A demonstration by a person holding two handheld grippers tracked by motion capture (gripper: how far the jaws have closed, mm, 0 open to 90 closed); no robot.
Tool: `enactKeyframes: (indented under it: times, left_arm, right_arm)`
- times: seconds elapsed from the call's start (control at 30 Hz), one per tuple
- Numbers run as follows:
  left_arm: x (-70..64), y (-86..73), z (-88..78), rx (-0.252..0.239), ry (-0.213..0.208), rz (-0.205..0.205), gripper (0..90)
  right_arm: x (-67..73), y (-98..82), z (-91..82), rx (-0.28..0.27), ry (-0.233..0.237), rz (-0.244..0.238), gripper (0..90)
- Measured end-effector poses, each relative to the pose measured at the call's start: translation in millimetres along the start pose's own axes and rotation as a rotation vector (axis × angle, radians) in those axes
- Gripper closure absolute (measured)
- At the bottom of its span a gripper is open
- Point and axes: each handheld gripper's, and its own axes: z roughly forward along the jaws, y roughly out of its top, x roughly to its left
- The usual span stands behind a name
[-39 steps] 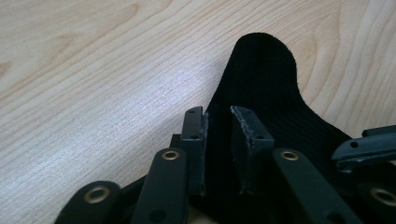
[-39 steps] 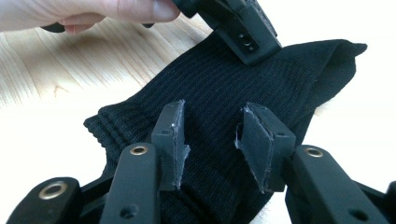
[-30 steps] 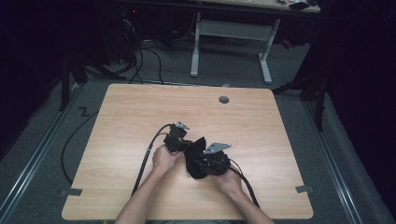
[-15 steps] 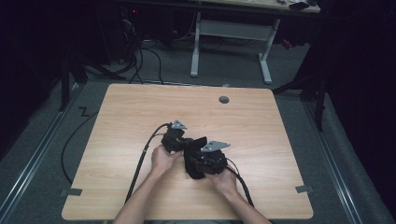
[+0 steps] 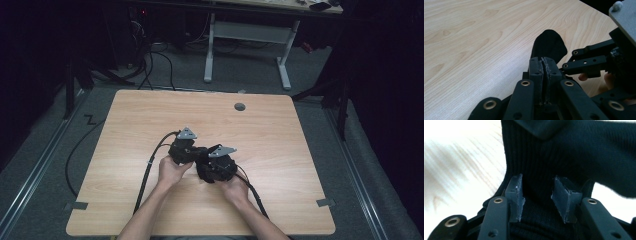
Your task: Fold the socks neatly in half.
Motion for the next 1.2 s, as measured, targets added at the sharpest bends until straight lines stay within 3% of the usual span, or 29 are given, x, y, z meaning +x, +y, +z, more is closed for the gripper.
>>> enactKeyframes:
  times: [0.13, 0.3, 0.4, 0.6, 0.73, 0.93, 1.1, 1.2]
  left_arm:
    - [7.6, -2.5, 1.8, -0.022, 0.018, -0.025, 86.2]
    - [9.5, -3.6, 2.5, -0.025, 0.028, -0.031, 86.2]
    - [9.8, -3.5, 3.1, -0.032, 0.025, -0.035, 86.2]
    - [2.3, -1.1, 0.6, -0.039, 0.013, -0.004, 86.2]
    - [-9.1, 0.5, -7.1, -0.048, 0.009, 0.036, 86.1]
    - [-21.1, -7.8, -9.8, -0.036, 0.009, 0.072, 86.2]
    - [-21.1, -19.6, -6.6, -0.026, 0.027, 0.061, 86.1]
    - [-19.6, -22.7, -7.0, -0.025, 0.042, 0.050, 86.1]
  right_arm:
    - [1.3, 2.3, 2.6, -0.009, 0.005, -0.003, 58.0]
    - [0.4, -6.3, -22.8, -0.081, 0.079, 0.022, 55.0]
    - [2.4, -16.4, -34.1, -0.082, 0.122, 0.024, 53.4]
    - [5.3, -22.0, -24.0, -0.042, 0.076, -0.008, 52.7]
    - [6.6, -19.5, -14.1, -0.051, 0.029, -0.033, 53.3]
    - [3.5, -12.9, -5.8, -0.050, -0.010, -0.032, 53.6]
    - [2.1, -11.0, -4.9, -0.062, -0.003, -0.032, 51.9]
    - [6.1, -13.3, -16.5, -0.091, 0.020, -0.030, 50.8]
